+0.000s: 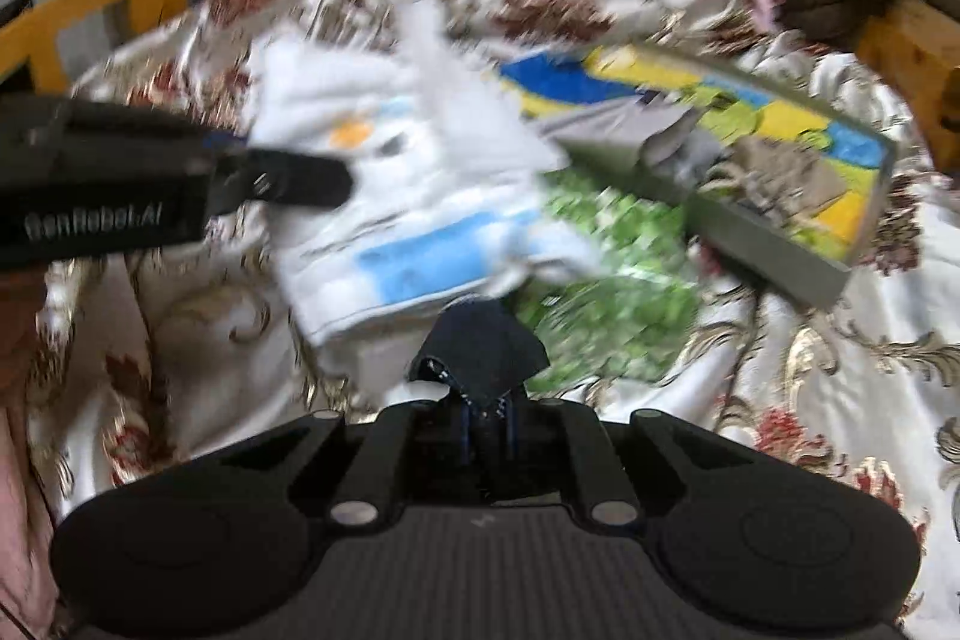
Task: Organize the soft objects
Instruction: 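Lift the black cloth and white towel toward the tray with both grippers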
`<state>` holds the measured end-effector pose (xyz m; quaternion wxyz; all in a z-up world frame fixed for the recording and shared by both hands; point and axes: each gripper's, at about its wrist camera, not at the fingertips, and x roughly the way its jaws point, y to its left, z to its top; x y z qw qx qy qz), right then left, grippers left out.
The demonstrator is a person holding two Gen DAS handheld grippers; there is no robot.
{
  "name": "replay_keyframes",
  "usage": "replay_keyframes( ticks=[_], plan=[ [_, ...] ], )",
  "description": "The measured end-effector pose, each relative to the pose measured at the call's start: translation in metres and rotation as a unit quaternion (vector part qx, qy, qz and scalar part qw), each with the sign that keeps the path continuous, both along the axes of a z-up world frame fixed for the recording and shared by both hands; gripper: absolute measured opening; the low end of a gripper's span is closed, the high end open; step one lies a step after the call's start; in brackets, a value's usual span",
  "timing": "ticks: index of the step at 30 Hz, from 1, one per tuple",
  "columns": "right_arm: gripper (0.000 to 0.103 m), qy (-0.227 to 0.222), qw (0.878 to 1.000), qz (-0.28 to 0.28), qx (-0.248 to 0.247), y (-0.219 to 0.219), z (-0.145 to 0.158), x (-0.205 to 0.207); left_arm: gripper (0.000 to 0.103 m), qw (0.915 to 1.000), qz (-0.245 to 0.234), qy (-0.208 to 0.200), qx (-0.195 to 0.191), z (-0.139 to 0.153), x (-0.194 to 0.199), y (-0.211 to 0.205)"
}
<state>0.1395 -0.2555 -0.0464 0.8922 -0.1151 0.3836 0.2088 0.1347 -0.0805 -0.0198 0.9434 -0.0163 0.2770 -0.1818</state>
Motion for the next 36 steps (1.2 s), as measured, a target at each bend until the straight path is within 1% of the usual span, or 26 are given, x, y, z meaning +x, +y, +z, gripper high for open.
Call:
replay_keyframes(
  ticks=[2, 4, 6, 8, 9, 10, 11, 14, 16, 19, 23, 26, 29, 31, 33, 36],
  plan=[
    [0.011, -0.012, 1.000, -0.007, 0.011, -0.004, 0.007, -0.005, 0.007, 0.9998, 0.005, -0.014, 0.014, 0.004, -0.007, 0.002],
    [0.011, -0.025, 0.999, -0.015, 0.021, -0.011, 0.016, -0.009, 0.007, 0.9988, -0.003, -0.038, 0.029, 0.009, -0.016, 0.001],
    [0.011, -0.039, 0.998, -0.026, 0.032, -0.016, 0.022, -0.007, 0.007, 0.9951, -0.014, -0.073, 0.065, 0.015, -0.029, -0.007],
    [0.011, -0.052, 0.997, -0.041, 0.048, -0.022, 0.026, -0.005, 0.007, 0.9868, -0.027, -0.109, 0.116, 0.017, -0.043, -0.017],
    [0.011, -0.058, 0.996, -0.049, 0.056, -0.026, 0.028, -0.003, 0.007, 0.9803, -0.034, -0.126, 0.148, 0.016, -0.051, -0.022],
    [0.011, -0.065, 0.994, -0.055, 0.063, -0.028, 0.029, -0.004, 0.007, 0.9756, -0.041, -0.135, 0.168, 0.014, -0.056, -0.026],
    [0.011, -0.072, 0.993, -0.059, 0.071, -0.031, 0.031, -0.005, 0.007, 0.9732, -0.046, -0.136, 0.180, 0.012, -0.060, -0.029],
    [0.011, -0.093, 0.990, -0.059, 0.086, -0.035, 0.038, -0.007, 0.007, 0.9743, -0.048, -0.122, 0.183, 0.009, -0.063, -0.030],
    [0.011, -0.104, 0.989, -0.054, 0.091, -0.035, 0.040, -0.009, 0.007, 0.9745, -0.041, -0.125, 0.181, 0.011, -0.064, -0.028],
    [0.011, -0.116, 0.987, -0.048, 0.096, -0.034, 0.043, -0.011, 0.007, 0.9774, -0.032, -0.128, 0.165, 0.016, -0.066, -0.024],
    [0.011, -0.131, 0.984, -0.057, 0.107, -0.037, 0.046, -0.012, 0.007, 0.9780, -0.028, -0.142, 0.150, 0.026, -0.071, -0.023],
    [0.011, -0.147, 0.980, -0.069, 0.118, -0.041, 0.049, -0.011, 0.007, 0.9778, -0.042, -0.150, 0.141, 0.038, -0.072, -0.026],
    [0.011, -0.163, 0.975, -0.081, 0.129, -0.046, 0.051, -0.009, 0.007, 0.9789, -0.060, -0.153, 0.122, 0.052, -0.070, -0.029],
    [0.012, -0.174, 0.972, -0.091, 0.132, -0.049, 0.053, -0.008, 0.007, 0.9773, -0.069, -0.162, 0.117, 0.060, -0.068, -0.034],
    [0.012, -0.186, 0.968, -0.102, 0.135, -0.052, 0.055, -0.007, 0.007, 0.9741, -0.079, -0.175, 0.119, 0.069, -0.064, -0.040],
    [0.012, -0.205, 0.961, -0.118, 0.147, -0.056, 0.059, -0.003, 0.007, 0.9707, -0.087, -0.189, 0.120, 0.081, -0.051, -0.049]
  ],
)
